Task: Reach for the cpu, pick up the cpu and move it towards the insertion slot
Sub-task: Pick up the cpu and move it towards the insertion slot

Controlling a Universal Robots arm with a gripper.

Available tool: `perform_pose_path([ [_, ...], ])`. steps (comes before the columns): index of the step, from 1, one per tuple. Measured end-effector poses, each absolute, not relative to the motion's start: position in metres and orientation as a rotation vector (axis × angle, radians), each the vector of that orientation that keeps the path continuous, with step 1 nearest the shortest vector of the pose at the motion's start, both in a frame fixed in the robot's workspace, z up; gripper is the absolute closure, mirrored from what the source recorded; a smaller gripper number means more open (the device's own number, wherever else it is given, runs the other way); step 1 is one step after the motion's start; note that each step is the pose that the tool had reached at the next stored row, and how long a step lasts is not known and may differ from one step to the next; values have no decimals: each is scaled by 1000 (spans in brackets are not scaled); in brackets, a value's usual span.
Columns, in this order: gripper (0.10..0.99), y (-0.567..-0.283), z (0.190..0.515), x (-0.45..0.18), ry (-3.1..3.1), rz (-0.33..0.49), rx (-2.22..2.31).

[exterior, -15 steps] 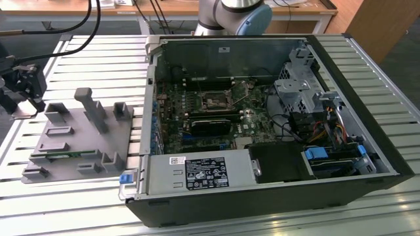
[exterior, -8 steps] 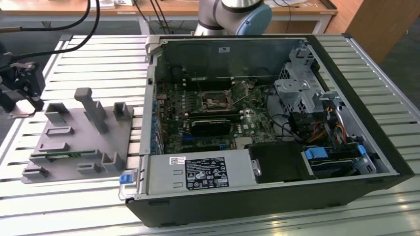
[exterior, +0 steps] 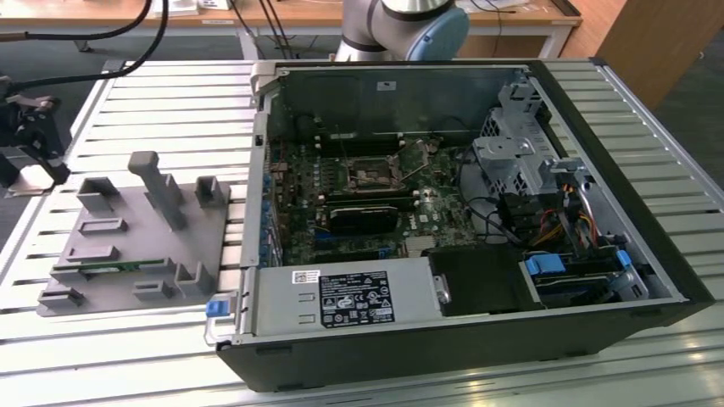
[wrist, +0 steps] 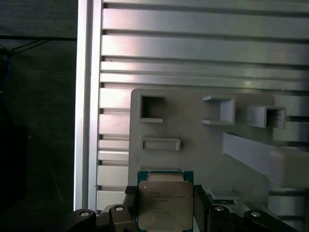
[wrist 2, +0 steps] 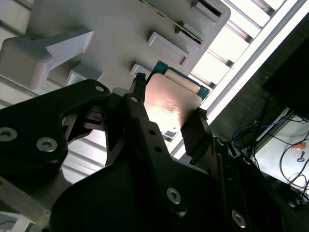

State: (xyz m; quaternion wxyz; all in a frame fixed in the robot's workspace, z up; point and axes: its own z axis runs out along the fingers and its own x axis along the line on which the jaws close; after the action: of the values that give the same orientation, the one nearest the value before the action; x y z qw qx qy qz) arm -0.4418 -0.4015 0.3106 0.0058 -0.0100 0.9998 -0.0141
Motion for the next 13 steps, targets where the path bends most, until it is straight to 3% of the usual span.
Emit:
perform_pose_path([
  [13, 541, -401, 334, -442, 3129, -54, -31],
])
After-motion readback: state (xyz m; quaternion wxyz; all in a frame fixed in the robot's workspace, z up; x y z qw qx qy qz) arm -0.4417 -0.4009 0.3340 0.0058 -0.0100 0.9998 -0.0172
